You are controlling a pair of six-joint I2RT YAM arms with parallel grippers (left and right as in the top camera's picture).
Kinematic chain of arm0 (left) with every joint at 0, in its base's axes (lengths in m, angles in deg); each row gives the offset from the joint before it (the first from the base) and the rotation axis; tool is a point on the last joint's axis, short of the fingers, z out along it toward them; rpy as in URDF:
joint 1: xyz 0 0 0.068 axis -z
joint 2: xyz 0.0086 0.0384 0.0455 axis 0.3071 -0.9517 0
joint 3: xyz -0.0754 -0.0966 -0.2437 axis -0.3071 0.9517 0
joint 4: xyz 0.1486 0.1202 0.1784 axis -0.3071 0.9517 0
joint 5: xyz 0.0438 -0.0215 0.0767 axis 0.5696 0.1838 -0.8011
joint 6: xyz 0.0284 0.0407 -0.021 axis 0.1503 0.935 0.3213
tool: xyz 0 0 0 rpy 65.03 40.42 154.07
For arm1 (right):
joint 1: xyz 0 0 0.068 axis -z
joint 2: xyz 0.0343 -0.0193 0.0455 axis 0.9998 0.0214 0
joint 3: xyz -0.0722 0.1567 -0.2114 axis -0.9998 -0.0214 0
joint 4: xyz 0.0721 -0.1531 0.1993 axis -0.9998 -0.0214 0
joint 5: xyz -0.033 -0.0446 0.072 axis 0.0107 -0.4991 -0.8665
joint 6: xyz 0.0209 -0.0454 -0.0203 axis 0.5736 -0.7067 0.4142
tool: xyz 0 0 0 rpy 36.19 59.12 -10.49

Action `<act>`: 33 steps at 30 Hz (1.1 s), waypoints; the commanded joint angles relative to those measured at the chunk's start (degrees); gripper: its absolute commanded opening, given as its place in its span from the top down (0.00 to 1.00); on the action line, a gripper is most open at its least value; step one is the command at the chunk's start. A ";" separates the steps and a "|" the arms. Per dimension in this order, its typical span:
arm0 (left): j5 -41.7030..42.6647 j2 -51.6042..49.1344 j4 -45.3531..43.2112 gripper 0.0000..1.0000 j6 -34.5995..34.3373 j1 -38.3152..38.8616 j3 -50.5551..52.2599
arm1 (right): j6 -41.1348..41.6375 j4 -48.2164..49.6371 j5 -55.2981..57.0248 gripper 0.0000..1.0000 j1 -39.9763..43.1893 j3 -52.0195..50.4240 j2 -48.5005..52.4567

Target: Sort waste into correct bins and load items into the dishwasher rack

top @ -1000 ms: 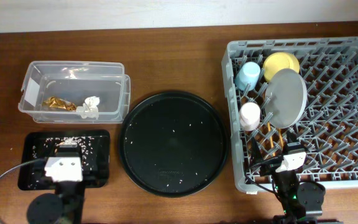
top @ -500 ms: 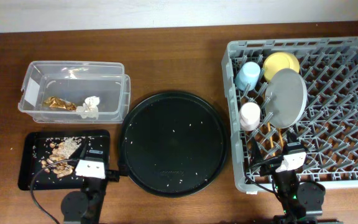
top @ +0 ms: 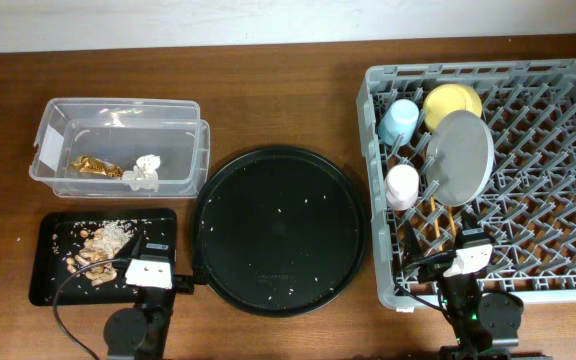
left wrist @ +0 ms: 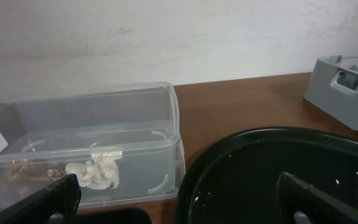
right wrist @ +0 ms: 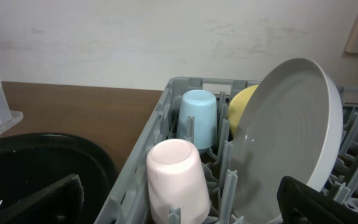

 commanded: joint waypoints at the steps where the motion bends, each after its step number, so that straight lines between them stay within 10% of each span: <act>1: -0.85 0.68 0.07 0.01 -0.31 0.26 0.50 | -0.33 -0.28 0.48 0.02 0.37 -0.31 -0.37; 33: -2.54 0.63 0.17 0.01 -0.35 0.26 0.48 | -0.31 -0.28 0.48 0.02 0.37 -0.31 -0.37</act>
